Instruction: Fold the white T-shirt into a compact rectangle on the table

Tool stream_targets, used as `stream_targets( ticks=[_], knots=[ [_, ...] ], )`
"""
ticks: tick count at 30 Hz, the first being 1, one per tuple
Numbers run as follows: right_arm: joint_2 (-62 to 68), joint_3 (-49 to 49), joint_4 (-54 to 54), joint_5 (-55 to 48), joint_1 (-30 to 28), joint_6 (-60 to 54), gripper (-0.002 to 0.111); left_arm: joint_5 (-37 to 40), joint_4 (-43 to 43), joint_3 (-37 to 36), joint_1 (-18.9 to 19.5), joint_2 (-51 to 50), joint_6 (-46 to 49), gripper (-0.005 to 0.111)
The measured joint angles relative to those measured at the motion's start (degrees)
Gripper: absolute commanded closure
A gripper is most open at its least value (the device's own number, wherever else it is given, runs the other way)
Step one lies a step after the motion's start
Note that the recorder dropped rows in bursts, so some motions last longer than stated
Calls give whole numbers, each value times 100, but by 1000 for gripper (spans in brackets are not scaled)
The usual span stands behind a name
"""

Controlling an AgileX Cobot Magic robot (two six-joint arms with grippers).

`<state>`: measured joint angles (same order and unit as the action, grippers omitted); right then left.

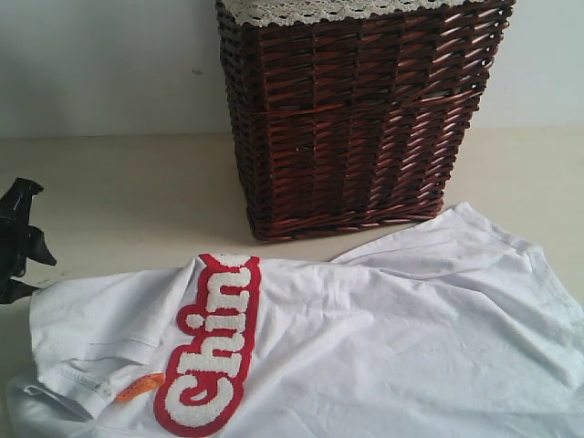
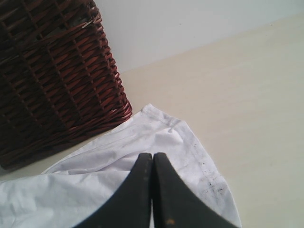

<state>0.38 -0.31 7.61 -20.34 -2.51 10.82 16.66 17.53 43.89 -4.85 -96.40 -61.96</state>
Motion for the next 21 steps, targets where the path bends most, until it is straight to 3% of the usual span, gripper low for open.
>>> stream_targets(
  ticks=[2,5,8,12,15,21],
  knots=[
    [0,0,0,0,0,0,108,239,398,83,-33,-82,189,67],
    [0,0,0,0,0,0,108,779,1579,116,-43,-317,878,50],
    [0,0,0,0,0,0,108,1084,2591,116,-43,-526,1517,44],
    [0,0,0,0,0,0,108,1138,2794,118,-60,-704,1652,60],
    [0,0,0,0,0,0,108,1161,2808,118,-60,-779,1652,106],
    [0,0,0,0,0,0,108,761,2857,149,-69,-779,1981,106]
  ],
)
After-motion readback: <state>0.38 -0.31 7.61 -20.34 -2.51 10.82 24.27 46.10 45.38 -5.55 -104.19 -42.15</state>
